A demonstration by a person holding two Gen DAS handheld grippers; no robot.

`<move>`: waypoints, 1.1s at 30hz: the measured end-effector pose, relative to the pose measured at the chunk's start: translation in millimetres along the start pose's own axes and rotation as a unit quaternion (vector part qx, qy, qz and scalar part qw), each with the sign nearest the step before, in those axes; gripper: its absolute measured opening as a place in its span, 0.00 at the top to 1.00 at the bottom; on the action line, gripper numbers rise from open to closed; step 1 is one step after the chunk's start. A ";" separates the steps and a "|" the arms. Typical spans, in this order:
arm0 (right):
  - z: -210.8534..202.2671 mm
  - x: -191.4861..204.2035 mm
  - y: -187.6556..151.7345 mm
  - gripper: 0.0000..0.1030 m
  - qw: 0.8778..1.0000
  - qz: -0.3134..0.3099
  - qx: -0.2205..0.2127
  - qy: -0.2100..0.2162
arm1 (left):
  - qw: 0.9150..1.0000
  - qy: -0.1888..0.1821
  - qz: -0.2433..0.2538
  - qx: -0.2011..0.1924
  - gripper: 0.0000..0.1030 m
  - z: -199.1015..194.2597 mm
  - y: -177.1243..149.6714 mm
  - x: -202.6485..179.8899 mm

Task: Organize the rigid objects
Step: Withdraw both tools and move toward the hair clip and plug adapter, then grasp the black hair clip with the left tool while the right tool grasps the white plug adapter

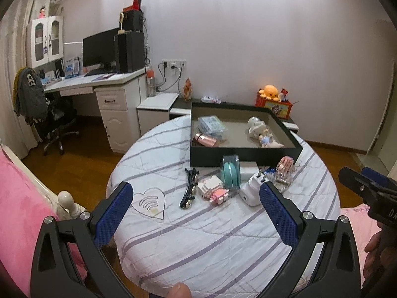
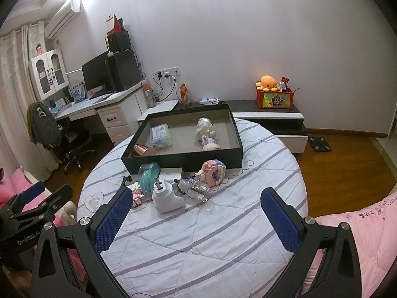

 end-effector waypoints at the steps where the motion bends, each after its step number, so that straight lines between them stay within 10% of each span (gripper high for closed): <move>1: 2.4 -0.9 -1.3 0.00 1.000 0.000 0.004 -0.001 | 1.000 0.000 0.000 0.004 0.00 3.2 -2.2 0.4; 33: 105.2 22.8 -34.1 0.01 0.992 -0.020 0.121 0.042 | 0.992 0.015 -0.006 0.125 0.00 116.5 -48.2 35.4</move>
Point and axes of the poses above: each gripper's, at about its wrist camera, not at the fingertips, and z roughly the way its jaws point, x to its left, y to its top, the point moved 6 cm from there along z, roughly the way its jaws point, and after that the axes turned 5 degrees about z, right-handed, at the moved point
